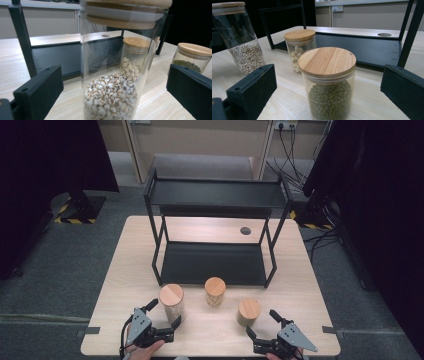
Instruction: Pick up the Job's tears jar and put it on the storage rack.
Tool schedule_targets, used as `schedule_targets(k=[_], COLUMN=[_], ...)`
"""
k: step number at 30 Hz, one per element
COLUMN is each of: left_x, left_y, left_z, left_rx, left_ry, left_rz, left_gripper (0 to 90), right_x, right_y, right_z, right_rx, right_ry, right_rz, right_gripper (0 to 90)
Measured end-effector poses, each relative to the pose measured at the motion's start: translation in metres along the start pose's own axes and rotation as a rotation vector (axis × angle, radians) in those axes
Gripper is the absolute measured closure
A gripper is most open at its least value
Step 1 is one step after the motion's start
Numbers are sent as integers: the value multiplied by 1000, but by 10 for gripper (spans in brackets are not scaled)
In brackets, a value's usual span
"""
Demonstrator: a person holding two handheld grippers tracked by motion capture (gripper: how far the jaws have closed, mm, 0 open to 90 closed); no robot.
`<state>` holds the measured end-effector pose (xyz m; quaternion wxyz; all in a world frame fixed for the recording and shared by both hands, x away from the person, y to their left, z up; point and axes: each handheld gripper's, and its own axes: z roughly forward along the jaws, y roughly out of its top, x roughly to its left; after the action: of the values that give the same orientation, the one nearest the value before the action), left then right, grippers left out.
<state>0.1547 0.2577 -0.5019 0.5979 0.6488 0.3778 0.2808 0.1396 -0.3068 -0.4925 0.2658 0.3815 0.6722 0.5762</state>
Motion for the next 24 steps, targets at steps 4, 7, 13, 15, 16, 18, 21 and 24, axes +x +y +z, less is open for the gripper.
schedule_targets(k=[4, 7, 13, 15, 16, 18, 21, 24], left_x=[-1, -1, 2, 3, 2, 3, 4, 7], left_y=[3, 4, 6, 7, 8, 9, 10, 11], left_z=[3, 5, 9, 9, 10, 11, 16, 21], left_rx=[3, 9, 9, 9, 8, 10, 11, 15], left_ry=[-4, -7, -4, -7, -7, -13, -19, -31], left_rz=[13, 20, 14, 22, 23, 26, 30, 41], left_gripper=[6, 9, 25, 41, 45, 66, 97, 168], right_x=[0, 0, 0, 0, 0, 0, 0, 0], right_y=[0, 0, 0, 0, 0, 0, 0, 0], right_z=[0, 1, 1, 1, 1, 1, 1, 1], right_rx=[1, 2, 5, 5, 6, 6, 6, 5], right_ry=[-1, -1, 0, 1, 1, 2, 3, 2], right_rz=[2, 1, 5, 4, 4, 5, 4, 6], right_gripper=[6, 6, 6, 6, 6, 6, 7, 6])
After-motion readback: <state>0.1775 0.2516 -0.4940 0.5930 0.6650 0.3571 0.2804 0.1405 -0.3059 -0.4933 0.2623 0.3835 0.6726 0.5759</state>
